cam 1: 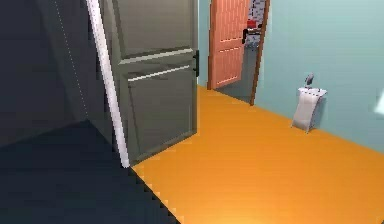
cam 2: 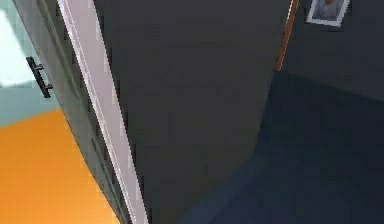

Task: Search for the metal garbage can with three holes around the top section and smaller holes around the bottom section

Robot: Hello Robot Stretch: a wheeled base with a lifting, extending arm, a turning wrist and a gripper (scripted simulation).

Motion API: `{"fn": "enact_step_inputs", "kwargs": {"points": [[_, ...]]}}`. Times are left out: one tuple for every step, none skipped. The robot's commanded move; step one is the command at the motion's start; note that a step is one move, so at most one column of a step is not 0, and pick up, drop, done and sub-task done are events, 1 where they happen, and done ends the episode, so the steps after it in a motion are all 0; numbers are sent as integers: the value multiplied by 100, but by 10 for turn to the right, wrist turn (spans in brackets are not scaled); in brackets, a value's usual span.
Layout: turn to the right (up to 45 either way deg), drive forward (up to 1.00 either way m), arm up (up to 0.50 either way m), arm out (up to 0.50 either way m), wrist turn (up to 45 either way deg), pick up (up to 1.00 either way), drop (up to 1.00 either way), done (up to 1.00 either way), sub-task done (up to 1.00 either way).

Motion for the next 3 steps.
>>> {"fn": "enact_step_inputs", "kwargs": {"points": [[0,40,0,0,0,0,0,0,0],[120,0,0,0,0,0,0,0,0],[0,100,0,0,0,0,0,0,0]]}}
